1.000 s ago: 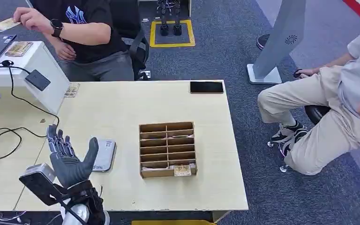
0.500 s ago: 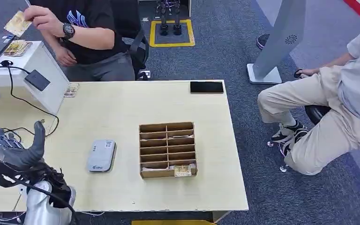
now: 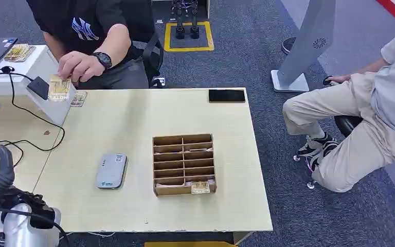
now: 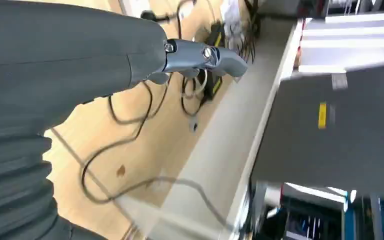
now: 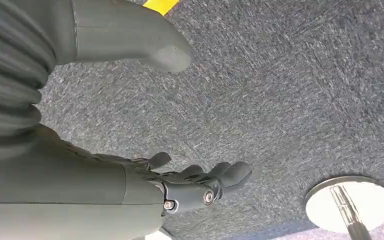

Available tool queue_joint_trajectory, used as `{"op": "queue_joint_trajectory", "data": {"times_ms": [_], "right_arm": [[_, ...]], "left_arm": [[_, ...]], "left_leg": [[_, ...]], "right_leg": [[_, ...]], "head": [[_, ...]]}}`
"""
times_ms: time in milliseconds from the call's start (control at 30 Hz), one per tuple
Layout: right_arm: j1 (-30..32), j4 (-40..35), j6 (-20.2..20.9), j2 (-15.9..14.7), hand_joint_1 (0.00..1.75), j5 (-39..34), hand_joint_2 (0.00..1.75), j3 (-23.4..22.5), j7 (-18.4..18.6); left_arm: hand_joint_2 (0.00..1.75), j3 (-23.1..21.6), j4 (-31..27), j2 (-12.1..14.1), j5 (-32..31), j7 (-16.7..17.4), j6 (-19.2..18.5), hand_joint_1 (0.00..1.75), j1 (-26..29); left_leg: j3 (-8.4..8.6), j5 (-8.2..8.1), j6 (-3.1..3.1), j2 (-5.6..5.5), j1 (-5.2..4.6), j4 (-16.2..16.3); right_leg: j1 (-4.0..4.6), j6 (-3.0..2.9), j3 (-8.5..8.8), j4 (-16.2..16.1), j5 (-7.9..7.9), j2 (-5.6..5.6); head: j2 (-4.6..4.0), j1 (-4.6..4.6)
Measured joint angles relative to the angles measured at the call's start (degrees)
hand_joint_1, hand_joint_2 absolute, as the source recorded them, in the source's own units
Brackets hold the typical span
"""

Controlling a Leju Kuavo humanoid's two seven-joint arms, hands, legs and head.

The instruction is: Pass the card to the sensor for recognition and then transmit it.

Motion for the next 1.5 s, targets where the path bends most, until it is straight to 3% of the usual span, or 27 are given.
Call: {"op": "queue_joint_trajectory", "data": {"times_ms": [133, 500, 833, 933, 1100, 1267, 1500], "right_arm": [[0.1, 0.0, -0.1, -0.1, 0.00, 0.0, 1.75, 0.0, 0.1], [0.2, 0.2, -0.2, -0.2, 0.00, -0.2, 1.75, 0.5, 0.2], [0.2, 0.2, -0.3, -0.4, 0.00, -0.2, 1.75, 1.1, 0.3], [0.2, 0.2, -0.3, -0.4, 0.00, -0.2, 1.75, 1.2, 0.5], [0.4, 0.0, -0.2, -0.4, 0.00, -0.2, 1.75, 1.3, 1.2], [0.8, -0.9, 0.1, -0.3, 0.00, 0.4, 1.75, 1.4, 1.9], [0.9, -1.6, 0.2, 0.0, 0.00, 0.8, 1.75, 1.4, 1.8]], "left_arm": [[1.75, 5.1, 0.3, 0.1, 0.4, 0.0, 0.2, 0.00, 0.3], [1.75, 12.9, 0.4, 0.3, 2.6, 0.3, 0.2, 0.00, 2.1], [1.75, 14.2, 0.3, 0.2, 1.6, -0.2, -0.2, 0.00, 3.8], [1.75, 14.0, 0.3, -0.1, -2.2, -0.7, -1.4, 0.00, 4.0], [1.75, 8.9, -1.0, -1.2, -14.9, -0.7, -3.7, 0.00, 5.0], [1.75, -1.6, -4.7, -2.7, -30.1, -0.5, -2.7, 0.00, 6.2], [1.75, -15.6, -8.8, -4.2, -37.9, 0.5, -2.7, 0.00, 7.6]], "left_leg": [[0.01, 0.00, 0.00, 0.00, 0.00, 0.0], [0.03, -0.01, 0.00, 0.01, 0.00, 0.0], [0.03, 0.00, 0.00, -0.03, 0.00, 0.0], [0.05, 0.00, -0.01, -0.02, 0.00, 0.0], [0.07, 0.00, 0.00, -0.03, -0.01, 0.0], [0.05, -0.02, 0.01, 0.00, -0.03, 0.0], [0.05, -0.02, 0.01, 0.00, -0.03, 0.0]], "right_leg": [[0.00, 0.00, -0.01, 0.0, 0.00, 0.01], [0.00, -0.01, 0.00, 0.0, -0.02, 0.01], [0.00, -0.02, 0.00, 0.0, -0.03, -0.04], [0.00, -0.02, -0.01, 0.0, -0.02, -0.04], [-0.01, -0.01, -0.03, 0.0, -0.02, -0.04], [-0.02, 0.00, -0.01, 0.0, 0.00, -0.01], [-0.01, 0.00, -0.02, 0.0, 0.00, 0.00]], "head": [[0.00, 0.00], [0.00, 0.00], [0.00, 0.00], [0.00, 0.00], [-0.02, 0.00], [0.00, 0.00], [0.00, 0.02]]}}
